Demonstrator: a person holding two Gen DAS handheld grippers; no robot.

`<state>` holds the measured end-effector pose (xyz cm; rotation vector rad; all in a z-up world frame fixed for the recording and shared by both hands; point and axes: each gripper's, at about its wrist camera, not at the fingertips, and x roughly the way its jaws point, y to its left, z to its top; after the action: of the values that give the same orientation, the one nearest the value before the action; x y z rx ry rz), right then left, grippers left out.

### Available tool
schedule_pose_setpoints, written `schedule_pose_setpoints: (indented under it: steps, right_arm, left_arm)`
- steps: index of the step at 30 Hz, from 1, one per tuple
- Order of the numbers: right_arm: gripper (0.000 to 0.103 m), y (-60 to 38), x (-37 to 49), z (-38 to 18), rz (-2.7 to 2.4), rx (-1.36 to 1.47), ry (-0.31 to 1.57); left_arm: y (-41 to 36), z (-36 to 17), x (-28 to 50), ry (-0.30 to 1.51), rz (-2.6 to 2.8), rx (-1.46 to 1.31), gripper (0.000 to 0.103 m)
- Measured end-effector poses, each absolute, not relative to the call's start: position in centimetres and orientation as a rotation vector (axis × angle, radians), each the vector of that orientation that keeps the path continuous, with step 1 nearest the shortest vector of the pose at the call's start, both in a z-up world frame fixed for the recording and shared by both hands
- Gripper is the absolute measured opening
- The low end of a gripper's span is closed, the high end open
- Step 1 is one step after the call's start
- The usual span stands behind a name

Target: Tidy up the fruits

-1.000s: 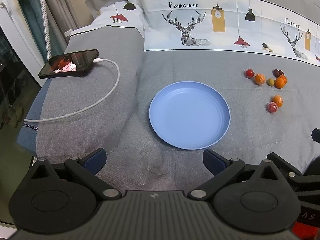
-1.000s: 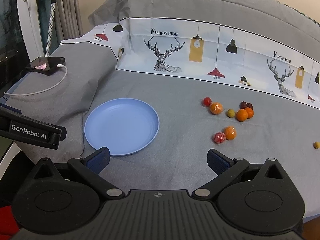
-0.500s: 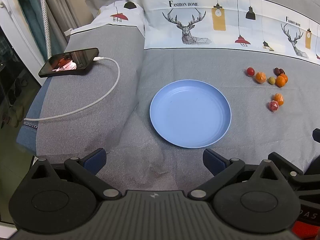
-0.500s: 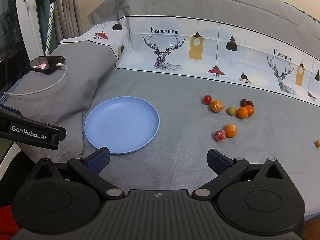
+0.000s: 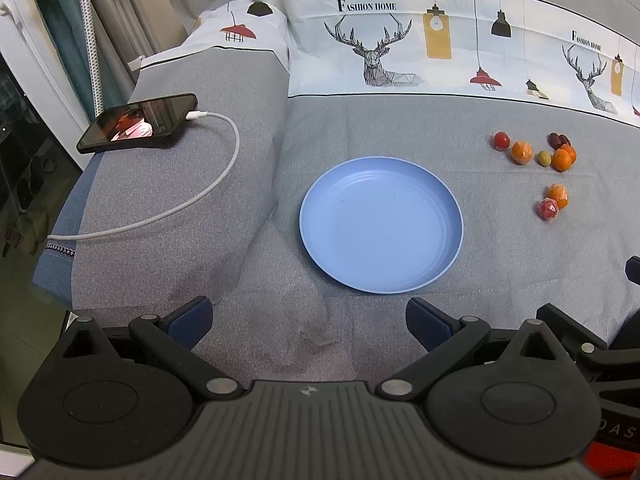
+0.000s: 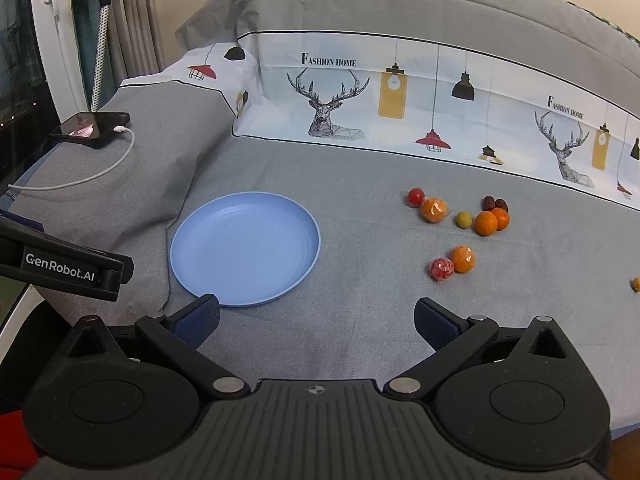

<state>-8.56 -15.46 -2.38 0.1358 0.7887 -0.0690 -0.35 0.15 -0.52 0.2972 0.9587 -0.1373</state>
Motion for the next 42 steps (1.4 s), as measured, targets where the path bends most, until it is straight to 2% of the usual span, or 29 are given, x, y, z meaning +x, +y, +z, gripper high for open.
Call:
schedule_pose_setpoints:
  steps: [28,42]
  right_arm:
    - [0.103,-16.2,-8.4,-3.2,-0.067,0.181,0.800]
    - [0.103,-24.4,-8.7,-5.0,-0.241,0.318,0.765]
  left_arm:
    - [-0.6,-1.3,-0.2,0.990,-0.131,0.335,0.103]
    - [-5.3,-2.1,0.9,1.000,-0.191,0.401,0.103]
